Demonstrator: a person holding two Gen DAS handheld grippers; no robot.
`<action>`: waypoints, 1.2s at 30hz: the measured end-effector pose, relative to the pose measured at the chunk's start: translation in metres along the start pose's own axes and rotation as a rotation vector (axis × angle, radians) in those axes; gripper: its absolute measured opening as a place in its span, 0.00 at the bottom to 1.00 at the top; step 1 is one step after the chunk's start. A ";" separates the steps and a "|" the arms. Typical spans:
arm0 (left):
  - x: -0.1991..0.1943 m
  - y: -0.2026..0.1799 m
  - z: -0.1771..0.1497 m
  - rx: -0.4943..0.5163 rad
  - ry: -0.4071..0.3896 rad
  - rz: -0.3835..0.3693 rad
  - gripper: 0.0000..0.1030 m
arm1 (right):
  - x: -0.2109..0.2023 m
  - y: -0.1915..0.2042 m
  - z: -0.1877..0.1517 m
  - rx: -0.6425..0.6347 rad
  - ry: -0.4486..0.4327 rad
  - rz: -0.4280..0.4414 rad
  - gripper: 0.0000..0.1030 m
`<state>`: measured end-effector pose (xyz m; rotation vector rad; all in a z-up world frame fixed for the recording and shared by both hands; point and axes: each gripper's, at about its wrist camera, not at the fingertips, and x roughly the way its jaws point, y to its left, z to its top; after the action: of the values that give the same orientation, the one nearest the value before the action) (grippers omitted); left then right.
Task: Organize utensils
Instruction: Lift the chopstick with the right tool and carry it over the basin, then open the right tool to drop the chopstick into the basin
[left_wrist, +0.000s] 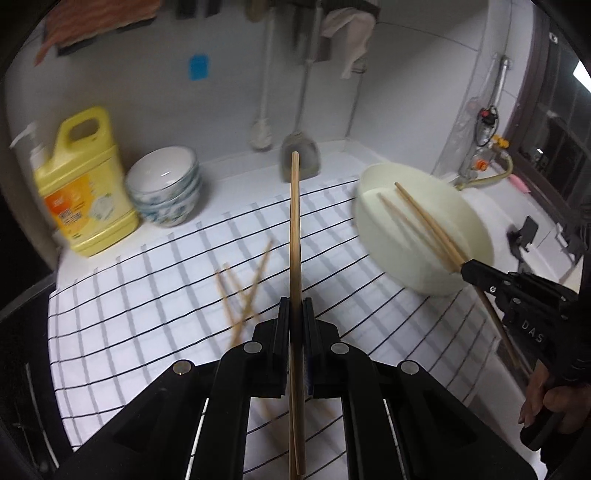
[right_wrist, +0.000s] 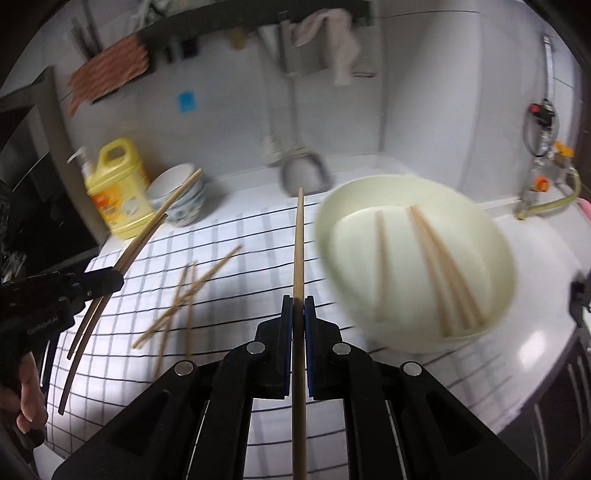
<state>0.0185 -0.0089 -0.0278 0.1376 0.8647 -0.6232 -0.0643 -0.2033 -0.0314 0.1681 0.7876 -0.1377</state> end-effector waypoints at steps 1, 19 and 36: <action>0.004 -0.013 0.009 0.009 -0.006 -0.025 0.07 | -0.002 -0.011 0.003 0.006 0.000 -0.010 0.06; 0.131 -0.150 0.093 -0.034 0.114 -0.122 0.07 | 0.058 -0.170 0.049 0.086 0.085 0.016 0.06; 0.216 -0.163 0.096 -0.100 0.248 -0.033 0.07 | 0.118 -0.210 0.060 0.139 0.169 0.057 0.06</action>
<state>0.0950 -0.2748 -0.1047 0.1116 1.1375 -0.6000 0.0201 -0.4278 -0.0946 0.3371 0.9410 -0.1260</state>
